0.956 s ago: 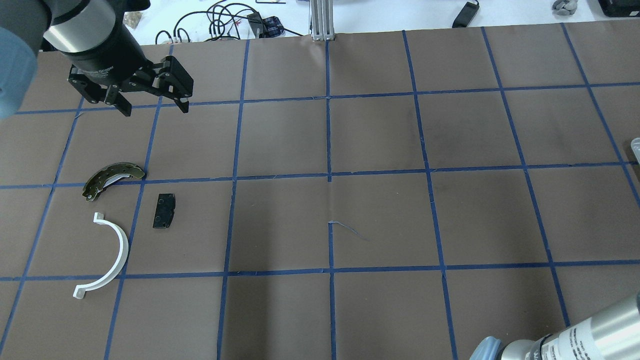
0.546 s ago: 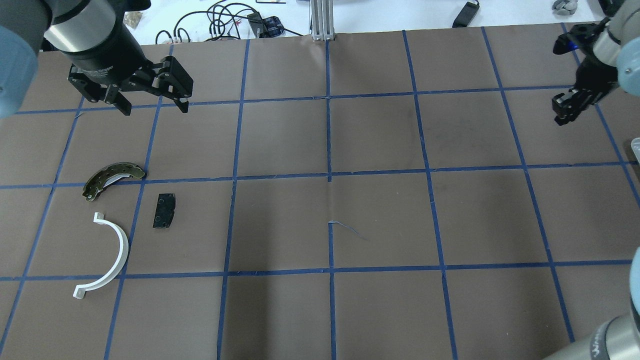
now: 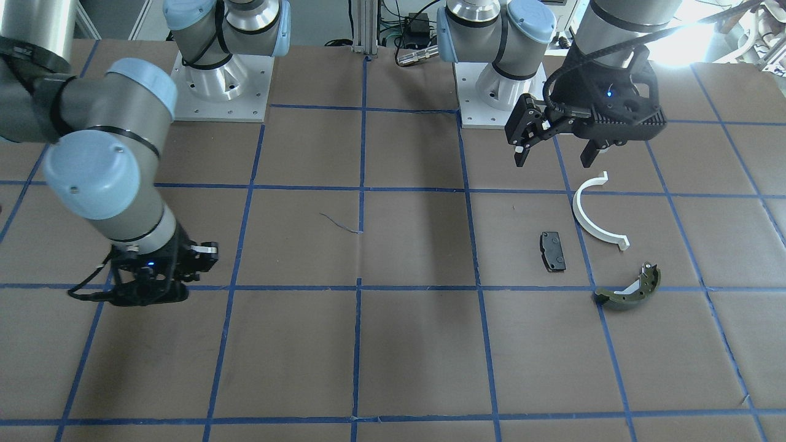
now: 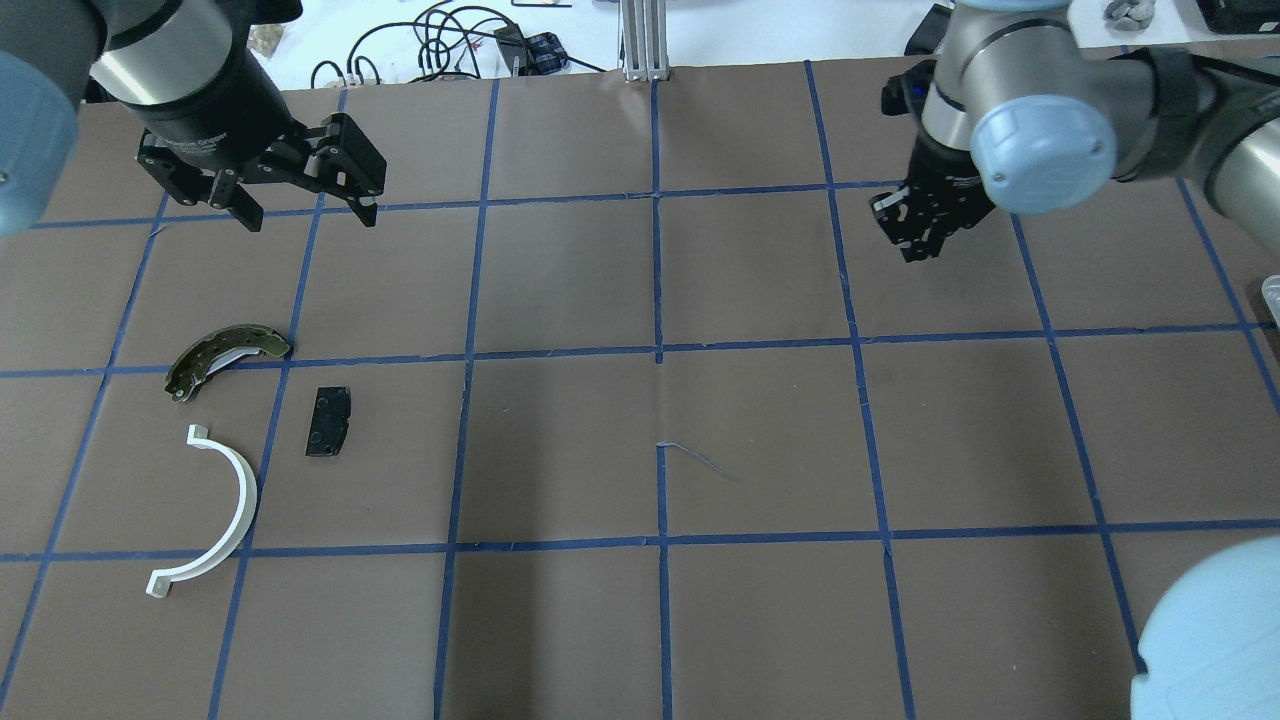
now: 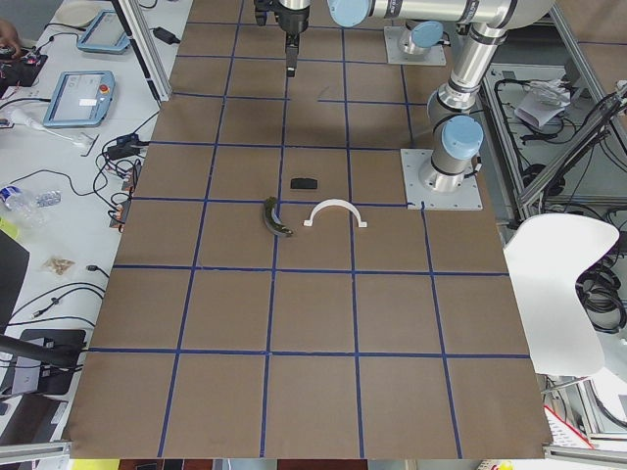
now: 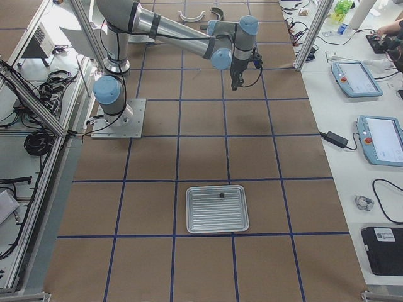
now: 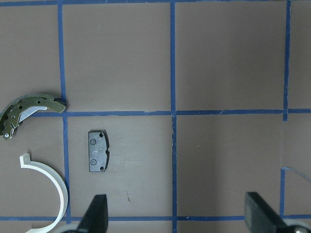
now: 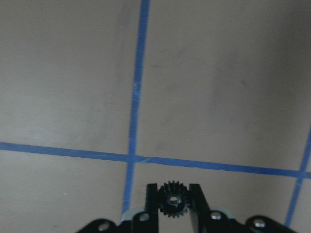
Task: Place bearing gear from tray to pile
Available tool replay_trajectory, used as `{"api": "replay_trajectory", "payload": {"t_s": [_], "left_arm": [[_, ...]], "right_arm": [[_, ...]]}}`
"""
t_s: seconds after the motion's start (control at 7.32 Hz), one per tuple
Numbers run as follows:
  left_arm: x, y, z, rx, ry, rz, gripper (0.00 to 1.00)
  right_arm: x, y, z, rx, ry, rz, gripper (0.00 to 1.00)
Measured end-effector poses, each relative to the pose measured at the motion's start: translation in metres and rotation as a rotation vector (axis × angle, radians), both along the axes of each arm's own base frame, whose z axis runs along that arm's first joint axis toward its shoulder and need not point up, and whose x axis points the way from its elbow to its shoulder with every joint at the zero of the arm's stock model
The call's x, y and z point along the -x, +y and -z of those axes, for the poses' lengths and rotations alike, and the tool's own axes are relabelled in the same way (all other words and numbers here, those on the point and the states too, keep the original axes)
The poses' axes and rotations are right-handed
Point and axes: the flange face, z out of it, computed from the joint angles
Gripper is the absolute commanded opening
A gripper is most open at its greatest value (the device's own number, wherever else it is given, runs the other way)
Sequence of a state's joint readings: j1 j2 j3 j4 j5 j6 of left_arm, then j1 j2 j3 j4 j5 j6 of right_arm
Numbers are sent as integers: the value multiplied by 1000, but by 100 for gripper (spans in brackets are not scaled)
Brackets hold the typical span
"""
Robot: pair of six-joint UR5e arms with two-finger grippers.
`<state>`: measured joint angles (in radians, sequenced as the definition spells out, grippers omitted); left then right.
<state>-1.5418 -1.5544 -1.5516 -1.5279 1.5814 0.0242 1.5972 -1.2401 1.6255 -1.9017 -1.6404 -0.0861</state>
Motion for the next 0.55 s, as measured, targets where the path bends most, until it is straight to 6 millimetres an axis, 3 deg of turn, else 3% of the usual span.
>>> {"api": "replay_trajectory", "payload": {"t_s": [0.27,0.55], "left_arm": [[0,0,0,-1,0,-2,100],[0,0,1,-2,-2,0,100]], "right_arm": [[-96,29,8,-1,-31,114,0],[-181,60,30,-5,-39,182,0]]}}
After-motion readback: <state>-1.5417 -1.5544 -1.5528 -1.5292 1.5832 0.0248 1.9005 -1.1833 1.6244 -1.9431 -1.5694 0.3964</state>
